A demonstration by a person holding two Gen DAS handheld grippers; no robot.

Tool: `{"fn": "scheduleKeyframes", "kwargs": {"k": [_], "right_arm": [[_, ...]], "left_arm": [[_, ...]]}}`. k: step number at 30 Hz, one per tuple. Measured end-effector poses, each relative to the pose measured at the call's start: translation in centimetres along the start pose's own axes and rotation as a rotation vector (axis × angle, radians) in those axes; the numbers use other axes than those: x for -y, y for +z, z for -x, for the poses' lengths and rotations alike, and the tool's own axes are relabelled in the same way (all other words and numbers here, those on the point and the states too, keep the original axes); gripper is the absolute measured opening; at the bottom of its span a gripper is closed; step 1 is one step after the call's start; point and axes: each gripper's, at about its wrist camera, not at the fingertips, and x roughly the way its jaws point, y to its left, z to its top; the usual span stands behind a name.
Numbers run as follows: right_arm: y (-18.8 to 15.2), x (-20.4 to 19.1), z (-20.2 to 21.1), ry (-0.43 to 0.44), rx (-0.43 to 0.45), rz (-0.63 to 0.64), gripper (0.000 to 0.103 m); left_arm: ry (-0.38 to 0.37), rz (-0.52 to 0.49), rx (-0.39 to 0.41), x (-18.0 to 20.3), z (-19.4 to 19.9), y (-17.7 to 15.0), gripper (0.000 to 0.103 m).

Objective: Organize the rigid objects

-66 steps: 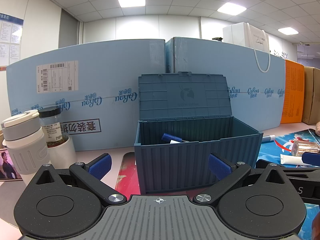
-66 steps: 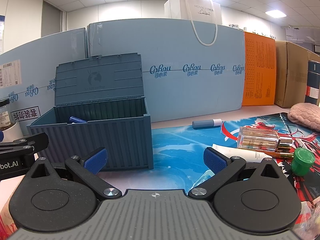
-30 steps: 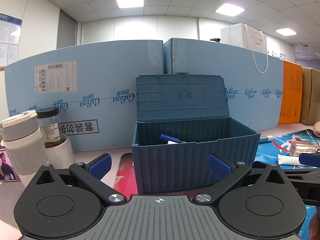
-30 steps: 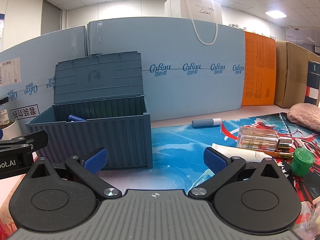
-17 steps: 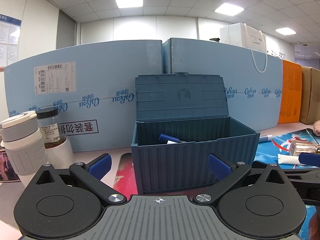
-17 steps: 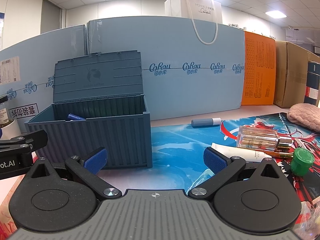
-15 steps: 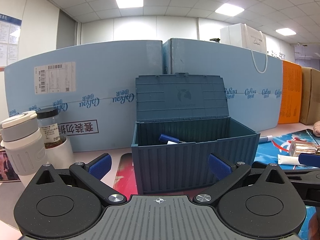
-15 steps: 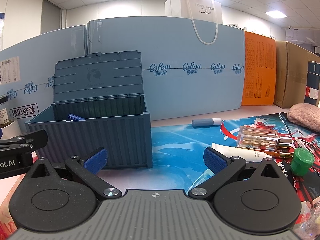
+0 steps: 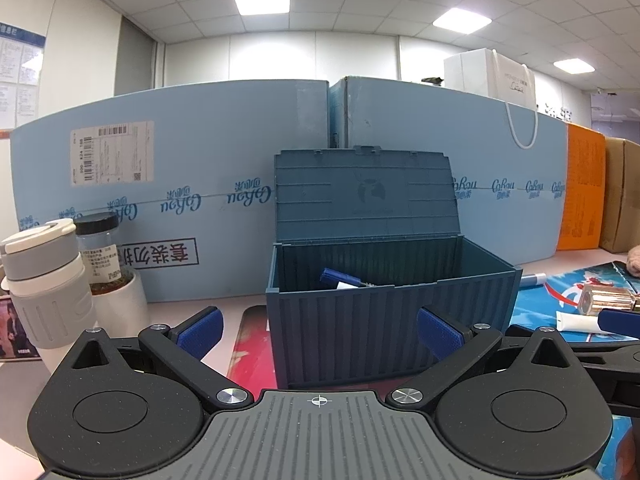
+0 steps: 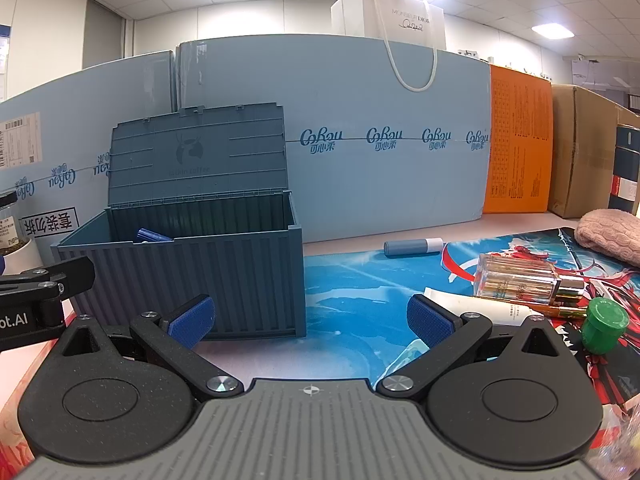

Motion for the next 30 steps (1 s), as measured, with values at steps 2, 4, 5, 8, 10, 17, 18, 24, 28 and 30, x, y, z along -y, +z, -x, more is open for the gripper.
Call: {"fn": "scheduleKeyframes", "kwargs": {"k": [2,4,5,8,10,17,18,24,28,30], "right_arm": [[0.00,0.00,-0.01,0.001,0.001,-0.001,0.103],[0.00,0.00,0.00,0.000,0.001,-0.001,0.103],[0.00,-0.01,0.01,0.000,0.001,-0.001,0.103],[0.01,0.00,0.01,0.000,0.000,0.000,0.103],[0.01,0.01,0.02,0.000,0.000,-0.001,0.103],[-0.01,0.03,0.05,0.000,0.001,0.000,0.103],[-0.02,0.03,0.06,0.000,0.001,0.000,0.103],[0.12,0.01,0.08,0.000,0.002,0.002,0.103],[0.11,0.01,0.11,0.000,0.002,0.002,0.103],[0.10,0.01,0.11,0.000,0.003,0.002,0.103]], "left_arm": [[-0.002,-0.001,0.002,0.02,0.06,-0.01,0.103],[-0.008,-0.003,0.004,0.00,0.13,0.01,0.103],[-0.007,-0.006,0.005,0.03,0.16,0.01,0.103],[-0.010,-0.007,0.008,0.03,0.19,-0.01,0.103],[-0.008,-0.005,0.009,0.02,0.17,0.00,0.103],[-0.010,-0.004,0.010,0.01,0.17,0.01,0.103],[-0.010,-0.005,0.010,0.01,0.18,0.01,0.103],[-0.009,-0.005,0.010,0.01,0.18,0.01,0.103],[-0.010,-0.004,0.008,0.01,0.17,0.01,0.103],[-0.011,-0.003,0.008,-0.04,0.18,0.01,0.103]]}}
